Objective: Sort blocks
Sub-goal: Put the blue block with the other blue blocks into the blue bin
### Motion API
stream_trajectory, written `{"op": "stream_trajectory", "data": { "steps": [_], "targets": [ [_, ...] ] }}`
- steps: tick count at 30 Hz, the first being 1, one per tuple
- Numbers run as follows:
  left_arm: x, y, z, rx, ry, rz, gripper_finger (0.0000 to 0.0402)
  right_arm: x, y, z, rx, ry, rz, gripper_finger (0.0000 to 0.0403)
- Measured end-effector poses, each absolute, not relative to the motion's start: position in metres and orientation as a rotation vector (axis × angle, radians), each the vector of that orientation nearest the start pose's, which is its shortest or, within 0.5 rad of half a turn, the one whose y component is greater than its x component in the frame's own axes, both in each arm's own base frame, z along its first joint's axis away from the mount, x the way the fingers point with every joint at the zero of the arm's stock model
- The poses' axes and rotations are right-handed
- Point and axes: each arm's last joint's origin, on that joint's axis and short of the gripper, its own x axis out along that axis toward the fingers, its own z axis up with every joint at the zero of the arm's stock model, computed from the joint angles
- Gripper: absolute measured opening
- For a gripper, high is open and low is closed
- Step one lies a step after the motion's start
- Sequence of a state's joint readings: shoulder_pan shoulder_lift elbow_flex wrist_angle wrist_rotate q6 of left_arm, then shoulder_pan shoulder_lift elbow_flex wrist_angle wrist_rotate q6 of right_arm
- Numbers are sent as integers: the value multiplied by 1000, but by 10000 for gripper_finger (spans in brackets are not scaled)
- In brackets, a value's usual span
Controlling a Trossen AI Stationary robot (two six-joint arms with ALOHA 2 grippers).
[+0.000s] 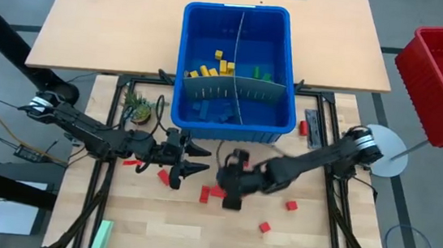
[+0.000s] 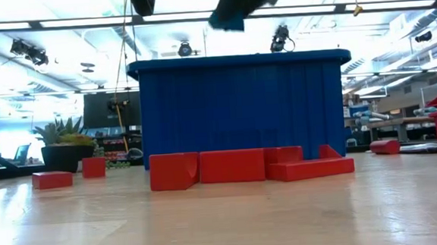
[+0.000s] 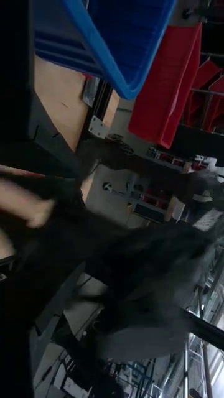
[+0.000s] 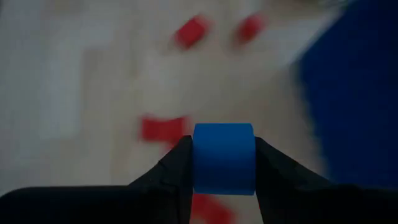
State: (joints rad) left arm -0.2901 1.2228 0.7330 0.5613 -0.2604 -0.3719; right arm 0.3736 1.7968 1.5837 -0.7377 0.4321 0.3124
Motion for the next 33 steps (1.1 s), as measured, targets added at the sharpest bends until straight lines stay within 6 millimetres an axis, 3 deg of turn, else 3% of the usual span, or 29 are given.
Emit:
{"op": "stream_trajectory", "data": {
  "steps": [6,12,18,22,29,33],
  "targets": [
    [261,-71,294,-384,-34,-62,232,345,76,346,-102,678,-385,119],
    [260,-74,283,-382,74,-66,232,342,10,372,-50,577,-517,119],
    [258,-77,277,-371,141,-64,232,349,-51,370,49,554,-591,122],
    [258,-78,277,-371,145,-63,232,359,-78,358,123,556,-560,126],
    [258,-78,276,-379,150,-69,232,377,-95,335,224,567,-529,161],
    [258,-78,273,-385,186,-68,232,377,-94,334,210,571,-524,198]
  ]
}}
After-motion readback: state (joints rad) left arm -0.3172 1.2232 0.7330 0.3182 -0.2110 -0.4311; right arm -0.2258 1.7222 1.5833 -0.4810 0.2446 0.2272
